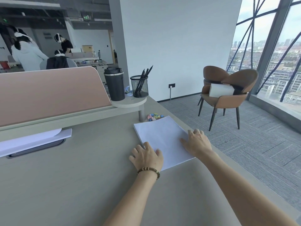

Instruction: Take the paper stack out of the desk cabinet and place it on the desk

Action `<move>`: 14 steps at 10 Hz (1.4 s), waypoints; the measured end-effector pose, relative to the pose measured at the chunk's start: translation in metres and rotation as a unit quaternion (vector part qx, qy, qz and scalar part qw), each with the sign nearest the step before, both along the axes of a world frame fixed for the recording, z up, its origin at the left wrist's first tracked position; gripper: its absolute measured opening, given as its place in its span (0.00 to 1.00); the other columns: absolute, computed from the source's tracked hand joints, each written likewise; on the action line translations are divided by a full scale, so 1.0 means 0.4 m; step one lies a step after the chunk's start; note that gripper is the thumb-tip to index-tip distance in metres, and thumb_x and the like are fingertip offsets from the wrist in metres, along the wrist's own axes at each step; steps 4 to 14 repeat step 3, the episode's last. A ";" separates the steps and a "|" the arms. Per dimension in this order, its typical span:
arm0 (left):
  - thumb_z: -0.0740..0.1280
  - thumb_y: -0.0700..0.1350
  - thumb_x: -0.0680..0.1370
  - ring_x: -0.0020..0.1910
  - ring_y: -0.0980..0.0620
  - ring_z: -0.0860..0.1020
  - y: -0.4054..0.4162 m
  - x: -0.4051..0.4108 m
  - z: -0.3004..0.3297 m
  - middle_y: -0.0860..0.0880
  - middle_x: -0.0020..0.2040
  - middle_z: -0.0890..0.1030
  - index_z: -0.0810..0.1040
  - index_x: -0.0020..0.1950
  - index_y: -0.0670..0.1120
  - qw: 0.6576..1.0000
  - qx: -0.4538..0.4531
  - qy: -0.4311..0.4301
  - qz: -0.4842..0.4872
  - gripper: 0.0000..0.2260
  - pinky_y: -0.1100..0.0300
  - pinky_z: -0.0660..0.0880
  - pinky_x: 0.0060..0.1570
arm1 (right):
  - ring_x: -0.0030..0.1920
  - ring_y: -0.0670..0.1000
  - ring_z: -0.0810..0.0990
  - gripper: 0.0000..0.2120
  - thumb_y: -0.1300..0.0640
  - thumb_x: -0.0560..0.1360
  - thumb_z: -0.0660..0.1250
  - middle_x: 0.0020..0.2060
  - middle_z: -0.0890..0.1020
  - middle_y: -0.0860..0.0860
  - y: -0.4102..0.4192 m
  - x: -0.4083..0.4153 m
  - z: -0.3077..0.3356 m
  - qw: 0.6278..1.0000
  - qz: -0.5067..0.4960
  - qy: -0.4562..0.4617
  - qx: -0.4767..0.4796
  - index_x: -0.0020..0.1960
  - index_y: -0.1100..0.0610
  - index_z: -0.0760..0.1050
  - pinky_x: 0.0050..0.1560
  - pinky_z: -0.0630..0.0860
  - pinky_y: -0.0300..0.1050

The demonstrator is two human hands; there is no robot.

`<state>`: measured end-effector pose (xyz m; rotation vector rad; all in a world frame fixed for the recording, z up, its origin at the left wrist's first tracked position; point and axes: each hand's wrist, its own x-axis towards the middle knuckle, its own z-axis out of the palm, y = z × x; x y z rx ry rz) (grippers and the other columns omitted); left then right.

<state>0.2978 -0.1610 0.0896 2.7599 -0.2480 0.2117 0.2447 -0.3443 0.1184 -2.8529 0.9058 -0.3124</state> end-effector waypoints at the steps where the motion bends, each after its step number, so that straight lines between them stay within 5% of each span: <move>1: 0.57 0.61 0.76 0.61 0.43 0.70 0.007 -0.017 0.019 0.45 0.58 0.75 0.70 0.65 0.47 1.000 0.003 0.020 -0.014 0.24 0.48 0.65 0.54 | 0.67 0.60 0.71 0.25 0.40 0.80 0.57 0.63 0.75 0.58 0.021 -0.021 0.013 1.000 0.004 -0.008 -0.010 0.66 0.58 0.72 0.64 0.70 0.53; 14: 0.58 0.60 0.78 0.62 0.40 0.70 0.055 -0.075 0.075 0.41 0.62 0.73 0.67 0.67 0.44 0.997 -0.017 0.032 -0.061 0.25 0.48 0.67 0.59 | 0.65 0.60 0.72 0.25 0.40 0.80 0.57 0.62 0.75 0.58 0.084 -0.087 0.056 1.000 0.024 0.000 -0.015 0.65 0.59 0.74 0.63 0.70 0.53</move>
